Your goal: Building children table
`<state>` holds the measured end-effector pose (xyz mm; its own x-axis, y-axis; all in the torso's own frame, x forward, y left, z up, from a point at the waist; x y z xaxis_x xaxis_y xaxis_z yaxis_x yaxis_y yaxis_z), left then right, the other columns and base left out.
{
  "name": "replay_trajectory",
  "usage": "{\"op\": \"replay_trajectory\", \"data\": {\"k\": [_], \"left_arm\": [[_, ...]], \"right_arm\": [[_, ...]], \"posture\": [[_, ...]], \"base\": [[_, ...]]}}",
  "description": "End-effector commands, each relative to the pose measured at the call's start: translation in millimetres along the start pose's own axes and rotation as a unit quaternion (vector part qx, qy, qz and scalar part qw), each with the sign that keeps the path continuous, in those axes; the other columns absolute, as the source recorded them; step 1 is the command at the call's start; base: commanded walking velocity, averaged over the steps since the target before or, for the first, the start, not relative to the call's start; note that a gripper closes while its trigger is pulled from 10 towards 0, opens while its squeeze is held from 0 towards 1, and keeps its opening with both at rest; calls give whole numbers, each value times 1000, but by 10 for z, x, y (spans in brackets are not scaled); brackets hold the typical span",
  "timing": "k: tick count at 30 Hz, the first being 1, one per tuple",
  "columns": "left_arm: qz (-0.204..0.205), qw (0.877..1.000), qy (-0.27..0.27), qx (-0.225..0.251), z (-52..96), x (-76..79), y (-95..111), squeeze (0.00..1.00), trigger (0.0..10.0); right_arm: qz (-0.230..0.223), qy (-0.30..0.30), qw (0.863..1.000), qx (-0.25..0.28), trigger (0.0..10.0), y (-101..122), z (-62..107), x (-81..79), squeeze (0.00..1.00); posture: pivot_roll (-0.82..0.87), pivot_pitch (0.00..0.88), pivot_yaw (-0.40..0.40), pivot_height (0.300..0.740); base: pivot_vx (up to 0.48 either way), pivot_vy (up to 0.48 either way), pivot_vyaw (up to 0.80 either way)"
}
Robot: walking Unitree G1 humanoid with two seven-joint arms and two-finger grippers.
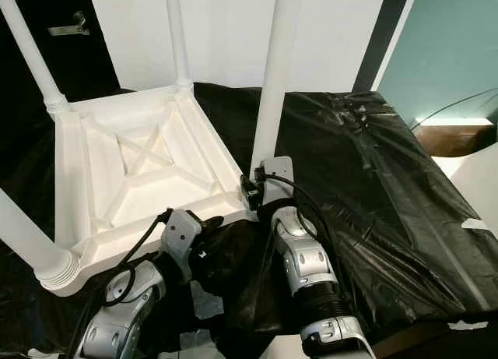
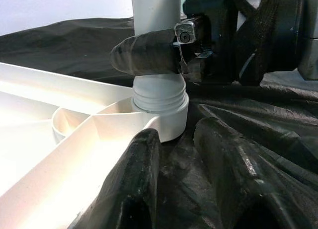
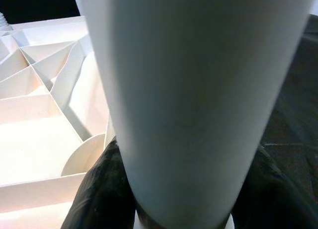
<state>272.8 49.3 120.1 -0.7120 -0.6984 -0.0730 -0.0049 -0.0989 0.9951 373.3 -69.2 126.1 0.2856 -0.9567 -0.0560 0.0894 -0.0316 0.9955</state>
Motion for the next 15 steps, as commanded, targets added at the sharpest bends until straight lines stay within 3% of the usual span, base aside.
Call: {"op": "replay_trajectory", "data": {"k": [1,4,5,8,11,15], "left_arm": [[-3,999,43,6,4,-77,32,0,10000],[-2,999,44,6,4,-74,34,0,10000],[-1,999,45,6,5,-72,35,0,10000],[0,999,46,6,9,-72,30,0,10000],[0,999,50,6,18,-88,34,0,10000],[0,999,52,7,19,-100,41,0,10000]], "right_arm": [[-19,-6,999,-46,10000,-238,47,11,0],[-18,-4,999,-37,10000,-194,62,3,0],[-16,4,1000,-24,10000,-146,66,5,1000],[-25,22,999,-6,10000,-82,87,14,1000],[-21,80,996,14,10000,7,135,21,1000],[-8,122,992,15,10000,23,177,133,1000]], "posture": [[149,0,-70,740],[149,0,-70,740],[150,0,-71,740],[150,0,-71,740],[147,4,-68,740],[146,6,-68,740]], "base": [[0,0,0],[0,0,0],[0,0,0],[0,0,0],[0,0,0],[0,0,0]]}}
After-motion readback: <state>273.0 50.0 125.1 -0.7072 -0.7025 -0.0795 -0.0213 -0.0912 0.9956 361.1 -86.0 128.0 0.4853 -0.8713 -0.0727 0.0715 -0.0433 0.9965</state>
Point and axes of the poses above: a point about 5 cm out from each wrist's last joint towards the gripper, its own z axis pointing back from the gripper into the wrist, its own y axis along the axis of the wrist's last joint, x = y × z, the point moved 5 cm from there along -z, pointing out of the wrist towards the gripper, and after that the axes turned 2 degrees about z, right-handed, at the moved point
